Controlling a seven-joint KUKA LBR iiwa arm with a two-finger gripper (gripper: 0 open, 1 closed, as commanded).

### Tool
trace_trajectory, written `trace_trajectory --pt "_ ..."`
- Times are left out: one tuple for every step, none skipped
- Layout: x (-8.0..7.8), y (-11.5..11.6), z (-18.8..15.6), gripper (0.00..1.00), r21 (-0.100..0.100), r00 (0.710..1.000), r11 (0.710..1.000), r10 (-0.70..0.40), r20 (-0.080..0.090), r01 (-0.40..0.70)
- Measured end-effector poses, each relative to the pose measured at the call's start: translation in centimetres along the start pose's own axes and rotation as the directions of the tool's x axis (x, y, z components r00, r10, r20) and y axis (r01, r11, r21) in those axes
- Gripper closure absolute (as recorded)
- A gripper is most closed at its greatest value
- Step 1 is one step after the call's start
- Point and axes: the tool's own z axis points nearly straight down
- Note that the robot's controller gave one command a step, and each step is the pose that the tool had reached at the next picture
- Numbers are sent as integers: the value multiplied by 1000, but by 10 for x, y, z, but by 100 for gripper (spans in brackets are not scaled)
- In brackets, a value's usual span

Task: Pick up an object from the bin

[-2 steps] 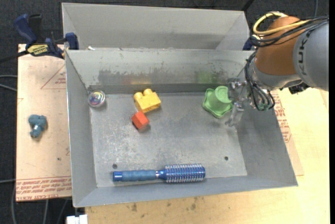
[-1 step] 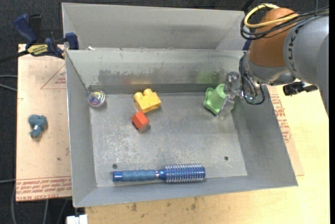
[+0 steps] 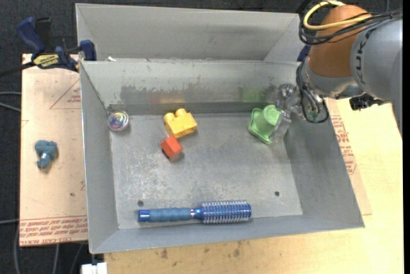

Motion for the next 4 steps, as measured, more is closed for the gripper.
trace_trajectory --pt "-4 3 23 0 -4 991 991 133 12 -133" --pt "-2 5 24 0 -8 953 953 303 9 -303" --pt "-2 6 22 100 -8 953 953 303 7 -303" --pt "-3 8 13 100 1 954 954 299 -13 -299"
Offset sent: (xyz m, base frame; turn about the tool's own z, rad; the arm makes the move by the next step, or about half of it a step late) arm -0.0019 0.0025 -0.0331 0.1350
